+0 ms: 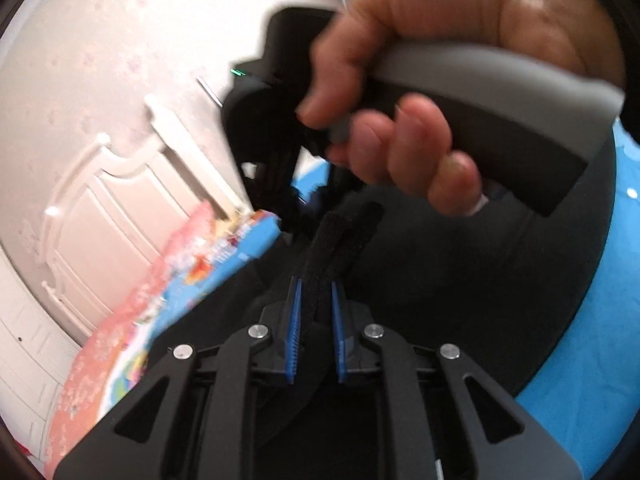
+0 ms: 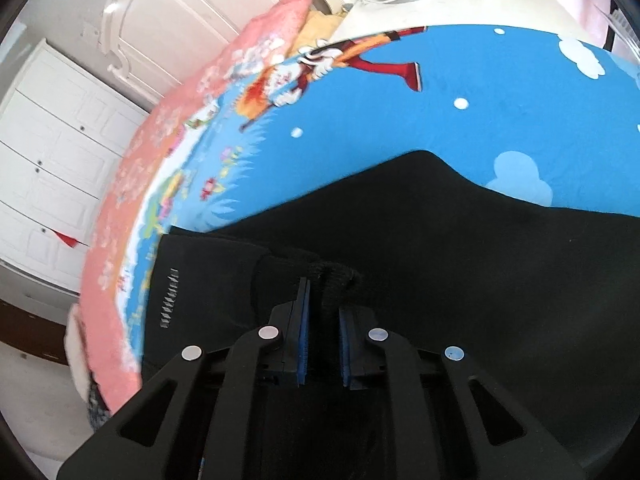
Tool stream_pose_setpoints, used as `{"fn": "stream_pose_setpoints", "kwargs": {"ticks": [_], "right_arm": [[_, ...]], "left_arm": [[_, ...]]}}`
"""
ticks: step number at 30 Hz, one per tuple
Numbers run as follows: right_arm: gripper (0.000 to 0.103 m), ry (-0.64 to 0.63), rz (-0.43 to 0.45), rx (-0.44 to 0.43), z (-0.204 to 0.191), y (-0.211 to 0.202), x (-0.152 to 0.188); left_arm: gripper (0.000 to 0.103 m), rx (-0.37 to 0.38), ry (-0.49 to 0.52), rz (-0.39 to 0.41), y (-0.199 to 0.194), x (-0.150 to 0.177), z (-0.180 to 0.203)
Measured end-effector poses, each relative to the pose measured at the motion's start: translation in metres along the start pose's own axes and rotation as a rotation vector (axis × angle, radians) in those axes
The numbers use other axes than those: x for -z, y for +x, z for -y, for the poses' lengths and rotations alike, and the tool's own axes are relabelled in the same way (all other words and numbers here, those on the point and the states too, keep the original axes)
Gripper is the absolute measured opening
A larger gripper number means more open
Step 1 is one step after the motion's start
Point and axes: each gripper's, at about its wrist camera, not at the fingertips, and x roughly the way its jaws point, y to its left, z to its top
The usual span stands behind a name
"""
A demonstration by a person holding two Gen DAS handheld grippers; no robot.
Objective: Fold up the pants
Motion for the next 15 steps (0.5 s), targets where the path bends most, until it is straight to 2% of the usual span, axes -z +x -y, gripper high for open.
{"fn": "stream_pose_setpoints", "kwargs": {"ticks": [1,2,4,6,8,10,11,12,13,15], "right_arm": [[0.013,-0.015,-0.001,0.015,0.001,0.004,0.001],[0.013,-0.033,0.000,0.024,0.001,0.008,0.002],[0.014,-0.056,0.014,0.035,0.001,0.009,0.006],[0.021,-0.078,0.034,0.089,0.000,0.006,0.008],[0.036,-0.099,0.061,0.141,-0.005,-0.002,0.011],[0.041,-0.129,0.141,0.271,-0.018,-0.021,0.020],[0.057,-0.148,0.187,0.331,-0.026,-0.031,0.027],[0.071,-0.158,0.218,0.357,-0.032,-0.038,0.033],[0.089,-0.177,0.266,0.374,-0.042,-0.047,0.043],[0.089,-0.245,0.343,0.379,-0.068,-0.059,0.066]], "left_arm": [[0.019,0.019,-0.002,-0.019,0.005,0.002,0.004],[0.029,0.032,-0.024,-0.021,0.004,0.003,0.003],[0.043,0.126,-0.136,-0.017,-0.005,0.003,-0.010],[0.043,0.212,-0.294,-0.001,-0.019,0.008,-0.034],[0.043,0.255,-0.458,0.022,-0.036,0.020,-0.066],[0.043,0.221,-0.597,0.039,-0.053,0.038,-0.101],[0.048,0.188,-0.658,0.033,-0.058,0.049,-0.118],[0.053,0.145,-0.709,0.017,-0.060,0.059,-0.135],[0.057,0.111,-0.736,0.002,-0.060,0.067,-0.148],[0.059,0.022,-0.771,-0.040,-0.056,0.083,-0.171]]}}
